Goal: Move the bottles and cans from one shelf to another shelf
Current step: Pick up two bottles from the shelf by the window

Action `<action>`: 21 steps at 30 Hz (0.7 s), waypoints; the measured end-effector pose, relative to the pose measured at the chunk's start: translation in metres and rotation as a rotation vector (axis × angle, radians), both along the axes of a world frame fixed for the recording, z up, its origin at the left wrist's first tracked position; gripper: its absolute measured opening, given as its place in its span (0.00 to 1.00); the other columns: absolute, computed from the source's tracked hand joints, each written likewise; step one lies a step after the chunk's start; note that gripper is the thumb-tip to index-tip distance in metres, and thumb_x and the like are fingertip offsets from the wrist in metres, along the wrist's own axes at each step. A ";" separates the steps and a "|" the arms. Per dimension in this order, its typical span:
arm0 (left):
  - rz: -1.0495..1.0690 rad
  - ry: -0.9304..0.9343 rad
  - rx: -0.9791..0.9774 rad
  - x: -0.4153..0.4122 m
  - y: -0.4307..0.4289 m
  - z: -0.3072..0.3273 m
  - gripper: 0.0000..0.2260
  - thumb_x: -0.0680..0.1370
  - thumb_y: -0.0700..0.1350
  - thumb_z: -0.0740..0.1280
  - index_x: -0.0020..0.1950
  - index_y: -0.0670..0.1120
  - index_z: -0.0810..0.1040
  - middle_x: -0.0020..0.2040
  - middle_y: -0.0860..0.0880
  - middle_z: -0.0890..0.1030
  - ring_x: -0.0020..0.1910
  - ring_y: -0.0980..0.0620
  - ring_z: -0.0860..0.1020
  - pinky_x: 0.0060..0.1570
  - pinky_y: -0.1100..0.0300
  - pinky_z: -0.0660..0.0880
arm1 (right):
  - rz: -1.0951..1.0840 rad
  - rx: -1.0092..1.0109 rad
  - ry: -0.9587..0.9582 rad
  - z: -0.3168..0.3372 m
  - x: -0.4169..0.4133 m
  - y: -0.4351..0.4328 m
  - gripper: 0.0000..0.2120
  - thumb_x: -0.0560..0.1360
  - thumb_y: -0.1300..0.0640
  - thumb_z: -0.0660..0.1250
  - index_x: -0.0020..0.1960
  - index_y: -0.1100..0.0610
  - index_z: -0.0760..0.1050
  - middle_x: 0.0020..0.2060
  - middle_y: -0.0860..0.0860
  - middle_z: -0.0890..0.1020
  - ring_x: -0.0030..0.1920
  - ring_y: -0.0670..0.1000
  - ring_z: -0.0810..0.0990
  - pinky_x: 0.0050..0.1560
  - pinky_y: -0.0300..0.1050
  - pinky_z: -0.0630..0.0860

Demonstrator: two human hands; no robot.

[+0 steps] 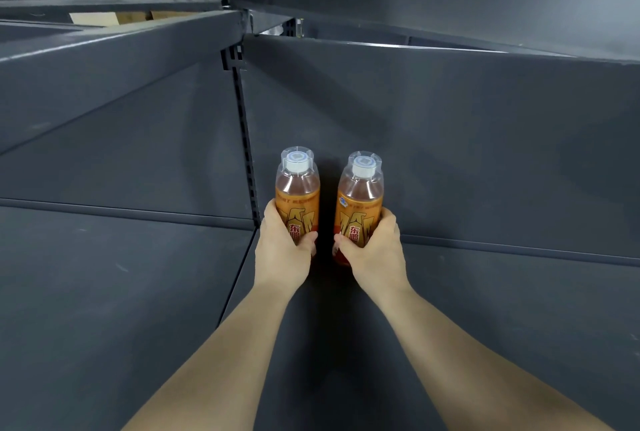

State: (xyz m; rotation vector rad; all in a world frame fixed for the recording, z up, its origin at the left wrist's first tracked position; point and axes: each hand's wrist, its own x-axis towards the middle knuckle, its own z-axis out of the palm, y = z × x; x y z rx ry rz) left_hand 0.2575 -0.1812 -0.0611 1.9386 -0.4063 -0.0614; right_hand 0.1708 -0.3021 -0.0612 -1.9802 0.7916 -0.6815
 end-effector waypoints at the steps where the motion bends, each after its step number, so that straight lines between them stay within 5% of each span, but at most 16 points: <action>1: -0.007 0.009 -0.014 0.000 0.000 -0.001 0.32 0.76 0.44 0.74 0.74 0.51 0.61 0.66 0.52 0.73 0.66 0.51 0.73 0.62 0.54 0.72 | 0.001 -0.008 0.000 0.000 0.001 0.000 0.36 0.72 0.50 0.77 0.73 0.53 0.62 0.63 0.49 0.71 0.62 0.48 0.74 0.61 0.46 0.76; 13: -0.029 0.013 -0.051 0.004 -0.003 -0.003 0.29 0.76 0.41 0.73 0.72 0.52 0.62 0.65 0.53 0.73 0.65 0.53 0.72 0.60 0.57 0.70 | 0.011 -0.034 0.043 -0.001 0.003 0.000 0.37 0.74 0.48 0.75 0.75 0.53 0.59 0.66 0.50 0.69 0.65 0.50 0.72 0.64 0.51 0.76; 21: -0.003 -0.002 -0.053 0.002 -0.008 -0.007 0.30 0.76 0.42 0.73 0.73 0.52 0.62 0.66 0.51 0.73 0.65 0.51 0.73 0.65 0.50 0.73 | 0.009 -0.043 0.062 -0.002 0.005 0.001 0.37 0.74 0.48 0.74 0.76 0.53 0.58 0.66 0.51 0.68 0.66 0.51 0.71 0.64 0.51 0.76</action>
